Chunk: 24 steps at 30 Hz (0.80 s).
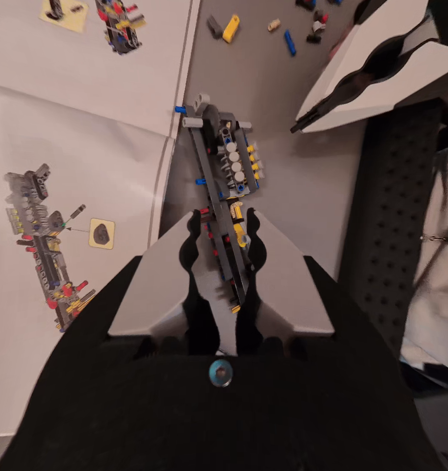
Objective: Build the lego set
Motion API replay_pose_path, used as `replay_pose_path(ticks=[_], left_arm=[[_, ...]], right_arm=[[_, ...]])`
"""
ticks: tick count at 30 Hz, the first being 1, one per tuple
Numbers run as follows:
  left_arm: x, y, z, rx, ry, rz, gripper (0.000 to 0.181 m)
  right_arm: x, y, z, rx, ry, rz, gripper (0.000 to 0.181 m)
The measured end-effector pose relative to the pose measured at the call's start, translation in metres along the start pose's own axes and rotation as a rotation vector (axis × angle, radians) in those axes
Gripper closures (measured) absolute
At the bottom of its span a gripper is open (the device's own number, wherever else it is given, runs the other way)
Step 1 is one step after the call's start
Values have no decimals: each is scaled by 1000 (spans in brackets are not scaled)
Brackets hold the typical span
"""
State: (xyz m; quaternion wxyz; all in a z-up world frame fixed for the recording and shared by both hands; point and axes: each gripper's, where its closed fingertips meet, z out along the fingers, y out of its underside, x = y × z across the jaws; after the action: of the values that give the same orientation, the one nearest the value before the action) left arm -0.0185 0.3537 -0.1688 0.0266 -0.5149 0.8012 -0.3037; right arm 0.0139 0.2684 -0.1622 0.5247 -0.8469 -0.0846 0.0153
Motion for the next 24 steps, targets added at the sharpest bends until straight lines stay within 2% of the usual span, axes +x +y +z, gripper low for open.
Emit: replay_pose_path(ticks=[5, 11, 15, 16, 17, 24], left_arm=[[-14, 3, 17, -197, 81, -62, 146], [-8, 13, 34, -316, 281, -111, 150], [8, 13, 35, -290, 498, -153, 154], [14, 13, 36, -278, 544, -138, 159], [21, 12, 35, -260, 595, -123, 172], [35, -3, 36, -123, 578, -55, 174]], right_arm=[[-3, 2, 0, -5, -17, 1, 177], [-6, 2, -2, 8, -56, 32, 177], [-8, 0, -2, 19, -88, 59, 177], [-7, 1, -2, 20, -91, 65, 177], [-7, 1, -3, 21, -92, 70, 177], [8, -9, -12, 97, -88, 177, 177]])
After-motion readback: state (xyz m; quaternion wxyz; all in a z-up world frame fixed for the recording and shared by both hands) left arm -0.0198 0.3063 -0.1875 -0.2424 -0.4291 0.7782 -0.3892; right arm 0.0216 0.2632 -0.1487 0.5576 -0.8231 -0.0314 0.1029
